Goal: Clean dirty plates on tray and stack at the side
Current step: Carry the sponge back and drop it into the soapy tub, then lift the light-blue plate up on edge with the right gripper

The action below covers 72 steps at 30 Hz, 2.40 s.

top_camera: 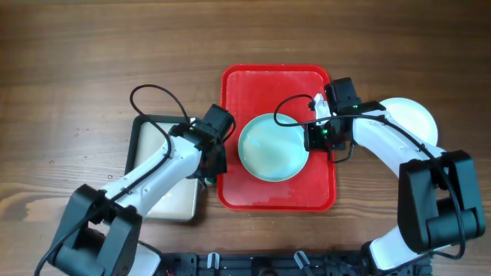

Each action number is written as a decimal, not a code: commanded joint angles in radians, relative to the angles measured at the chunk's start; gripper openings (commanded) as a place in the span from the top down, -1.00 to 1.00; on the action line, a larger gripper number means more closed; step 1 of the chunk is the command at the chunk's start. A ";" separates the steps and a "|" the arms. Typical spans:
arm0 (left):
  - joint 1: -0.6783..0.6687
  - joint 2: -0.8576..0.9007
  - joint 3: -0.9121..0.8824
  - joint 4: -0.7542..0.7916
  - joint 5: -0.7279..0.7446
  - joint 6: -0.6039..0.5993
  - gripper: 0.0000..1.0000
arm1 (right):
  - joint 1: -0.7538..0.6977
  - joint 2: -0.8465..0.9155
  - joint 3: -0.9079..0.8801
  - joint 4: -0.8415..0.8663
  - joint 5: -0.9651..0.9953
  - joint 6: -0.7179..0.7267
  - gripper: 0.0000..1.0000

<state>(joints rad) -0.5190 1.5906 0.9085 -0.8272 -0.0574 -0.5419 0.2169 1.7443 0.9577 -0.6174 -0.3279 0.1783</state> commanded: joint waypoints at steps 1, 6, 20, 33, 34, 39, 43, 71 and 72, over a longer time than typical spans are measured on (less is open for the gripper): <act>0.000 -0.130 0.081 -0.076 0.041 -0.024 0.92 | -0.007 -0.026 -0.003 -0.009 0.012 0.009 0.91; 0.038 -0.315 0.109 -0.198 -0.093 -0.030 0.92 | -0.007 -0.026 -0.003 -0.011 0.013 0.008 0.91; -0.028 -0.133 -0.014 -0.034 -0.007 -0.040 0.35 | -0.007 -0.026 -0.003 -0.016 0.012 0.008 0.92; -0.028 0.012 -0.015 0.001 0.068 -0.050 0.92 | -0.007 -0.026 -0.003 -0.015 0.013 0.008 0.91; -0.028 -0.004 -0.003 -0.011 0.068 -0.050 0.92 | -0.007 -0.026 -0.003 -0.015 0.013 0.008 0.91; -0.015 -0.201 0.088 -0.139 0.012 -0.050 0.92 | -0.007 -0.026 -0.003 -0.016 0.012 0.008 0.91; 0.063 -0.323 0.085 -0.268 -0.129 -0.050 0.92 | -0.007 -0.026 -0.003 -0.016 0.012 0.008 0.91; 0.197 -0.517 0.135 -0.202 0.039 0.044 -1.00 | 0.383 -0.521 -0.002 -0.088 0.902 0.166 0.91; 0.197 -0.517 0.135 -0.192 0.039 0.033 -1.00 | 0.460 -0.537 -0.002 -0.088 1.023 0.166 0.92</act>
<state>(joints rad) -0.3275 1.0748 1.0275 -1.0294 -0.0277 -0.5056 0.5591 1.2583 0.9569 -0.7074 0.3641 0.3138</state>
